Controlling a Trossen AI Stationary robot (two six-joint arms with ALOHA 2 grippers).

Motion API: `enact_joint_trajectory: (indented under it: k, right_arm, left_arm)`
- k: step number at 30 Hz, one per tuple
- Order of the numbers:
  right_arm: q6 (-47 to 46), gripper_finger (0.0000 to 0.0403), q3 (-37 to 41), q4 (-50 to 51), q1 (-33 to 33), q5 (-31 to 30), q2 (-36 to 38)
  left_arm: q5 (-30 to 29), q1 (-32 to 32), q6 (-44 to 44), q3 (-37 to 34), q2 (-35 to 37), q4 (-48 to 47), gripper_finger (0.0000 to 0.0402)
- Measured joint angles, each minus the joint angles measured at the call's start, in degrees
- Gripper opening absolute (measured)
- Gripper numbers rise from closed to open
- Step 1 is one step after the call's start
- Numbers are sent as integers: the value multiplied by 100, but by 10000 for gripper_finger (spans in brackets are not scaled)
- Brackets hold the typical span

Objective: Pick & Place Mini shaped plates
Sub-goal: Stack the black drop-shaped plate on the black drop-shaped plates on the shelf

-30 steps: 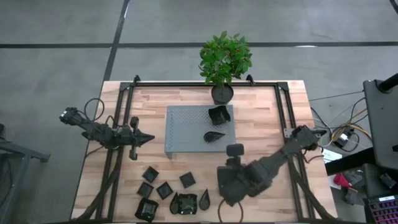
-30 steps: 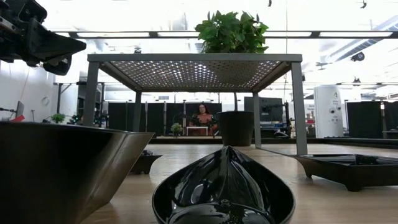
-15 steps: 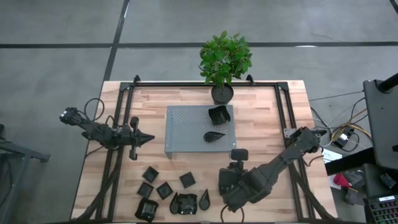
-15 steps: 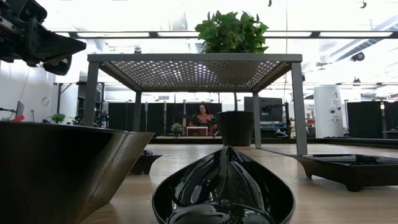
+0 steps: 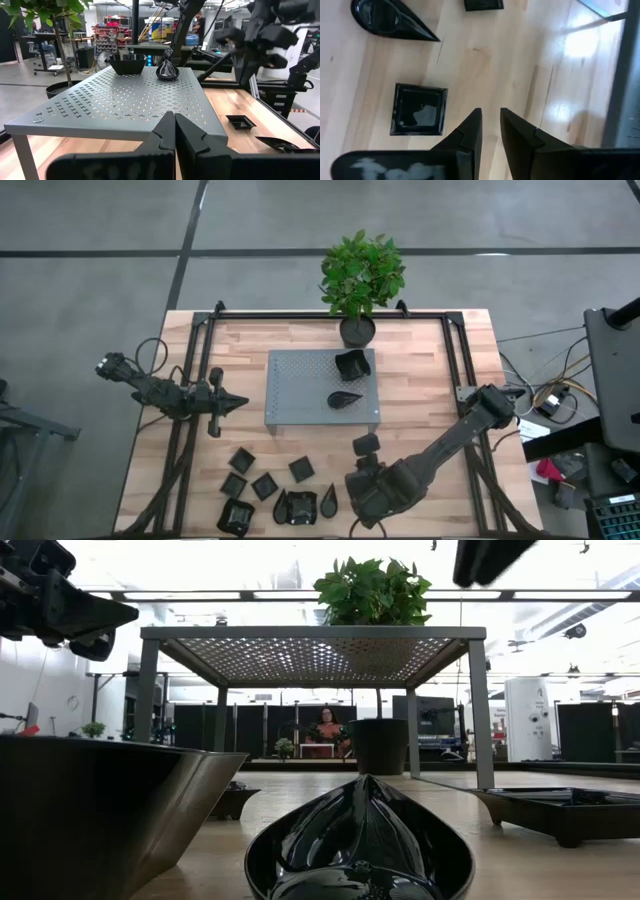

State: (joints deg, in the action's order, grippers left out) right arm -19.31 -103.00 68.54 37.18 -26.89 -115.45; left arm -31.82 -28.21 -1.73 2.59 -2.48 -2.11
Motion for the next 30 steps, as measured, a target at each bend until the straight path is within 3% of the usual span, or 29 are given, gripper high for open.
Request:
enact_joint_trajectory:
  k: [9,13,21,30]
  right_arm:
    - [1008,52,540,-1218,-5,0,-3]
    - [1899,57,737,-1948,0,400,-3]
    - [3728,92,1132,-2446,221,470,-3]
    - [4657,132,1323,-3159,309,520,-3]
  left_arm:
    - [0,-1,1,0,0,0,0]
    - [1,-1,1,0,0,0,0]
    - [-1,0,0,0,0,0,0]
    - [1,-1,1,0,0,0,0]
